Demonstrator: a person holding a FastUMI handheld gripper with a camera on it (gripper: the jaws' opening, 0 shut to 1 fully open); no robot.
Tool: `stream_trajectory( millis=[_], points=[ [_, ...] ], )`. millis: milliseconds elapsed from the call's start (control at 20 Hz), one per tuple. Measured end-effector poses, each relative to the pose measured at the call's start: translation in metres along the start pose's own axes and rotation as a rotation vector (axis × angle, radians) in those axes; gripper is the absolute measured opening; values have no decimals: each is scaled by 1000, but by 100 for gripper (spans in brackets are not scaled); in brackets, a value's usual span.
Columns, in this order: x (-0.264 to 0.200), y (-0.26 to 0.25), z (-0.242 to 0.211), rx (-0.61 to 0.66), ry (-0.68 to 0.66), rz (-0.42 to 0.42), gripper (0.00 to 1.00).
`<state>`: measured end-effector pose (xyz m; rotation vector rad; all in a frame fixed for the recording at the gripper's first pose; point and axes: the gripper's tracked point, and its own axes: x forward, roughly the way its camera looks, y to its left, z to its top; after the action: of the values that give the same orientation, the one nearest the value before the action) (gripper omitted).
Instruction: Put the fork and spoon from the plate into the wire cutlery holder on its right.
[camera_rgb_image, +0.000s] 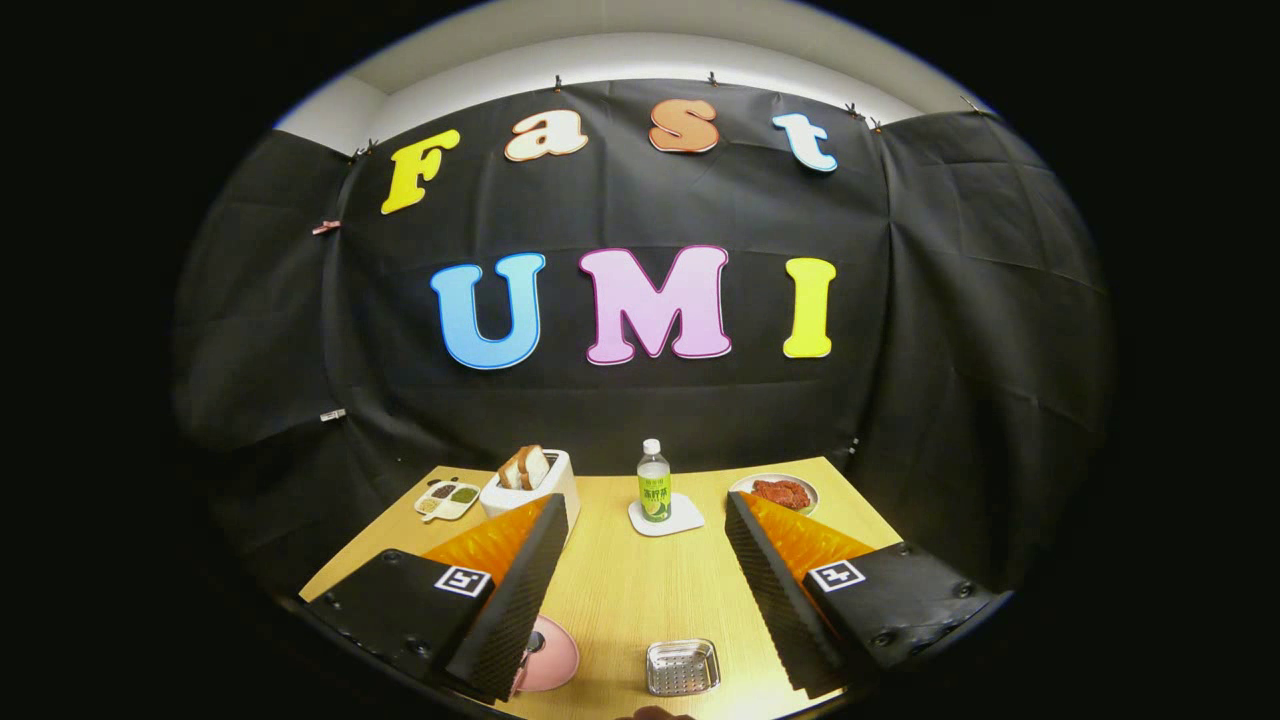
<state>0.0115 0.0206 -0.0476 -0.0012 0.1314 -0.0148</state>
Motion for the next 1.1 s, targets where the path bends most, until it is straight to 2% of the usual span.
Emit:
stream_trajectory(
  millis=[200,500,850,1100],
  points=[
    [2,9,-22,10,66,1,99],
    [10,68,-94,43,322,89,99],
    [9,129,-187,-65,601,205,99],
    [6,147,-253,-115,785,232,100]
  ],
)
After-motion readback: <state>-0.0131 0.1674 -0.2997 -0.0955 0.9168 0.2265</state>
